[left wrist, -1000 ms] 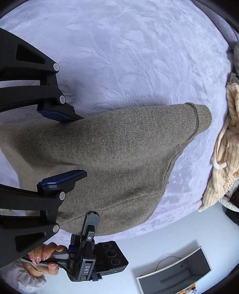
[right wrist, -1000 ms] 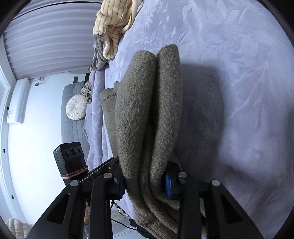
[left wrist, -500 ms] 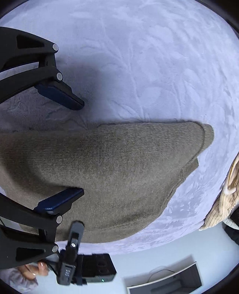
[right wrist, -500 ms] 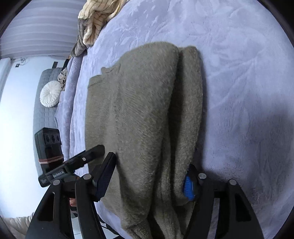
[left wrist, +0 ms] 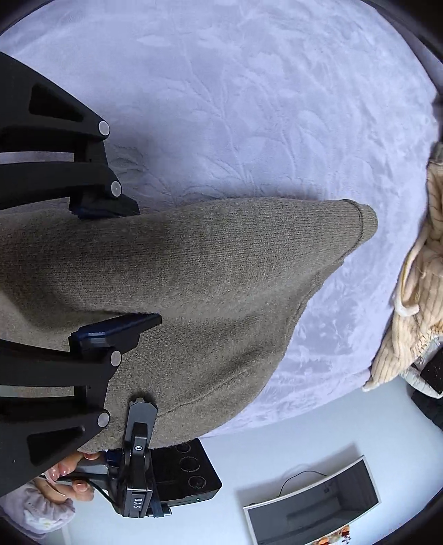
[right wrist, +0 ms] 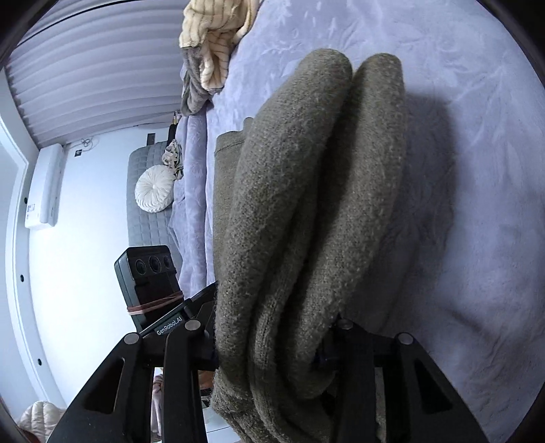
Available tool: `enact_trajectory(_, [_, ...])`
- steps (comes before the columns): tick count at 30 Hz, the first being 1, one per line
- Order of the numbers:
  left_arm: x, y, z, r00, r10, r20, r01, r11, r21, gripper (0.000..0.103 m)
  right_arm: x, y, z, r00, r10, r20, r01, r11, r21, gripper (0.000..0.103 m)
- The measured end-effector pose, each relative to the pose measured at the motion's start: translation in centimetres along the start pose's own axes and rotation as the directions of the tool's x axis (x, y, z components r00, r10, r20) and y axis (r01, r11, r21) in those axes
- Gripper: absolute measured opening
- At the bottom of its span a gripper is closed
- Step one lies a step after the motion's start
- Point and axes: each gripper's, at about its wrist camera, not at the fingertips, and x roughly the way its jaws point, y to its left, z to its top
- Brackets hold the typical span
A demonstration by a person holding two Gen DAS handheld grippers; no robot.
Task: Fold small clothes
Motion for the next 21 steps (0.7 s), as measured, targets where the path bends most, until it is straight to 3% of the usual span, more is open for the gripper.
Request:
enact_trajectory(9, [-5.4, 0.2, -4.5, 0.997, 0.054, 0.055, -0.056, 0.998, 0.039, 0.047, 2.1, 5.1, -4.5, 0.999, -0.046, -0.025, 0.043, 0.993, -0.107, 0.041])
enact_trajectory(21, [-8.7, 6.2, -13.2, 0.987, 0.161, -0.005, -0.161, 0.986, -0.039, 0.047, 11.8, 7.5, -10.7, 0.983, -0.129, -0.134, 0.112, 0.985, -0.129, 0.042])
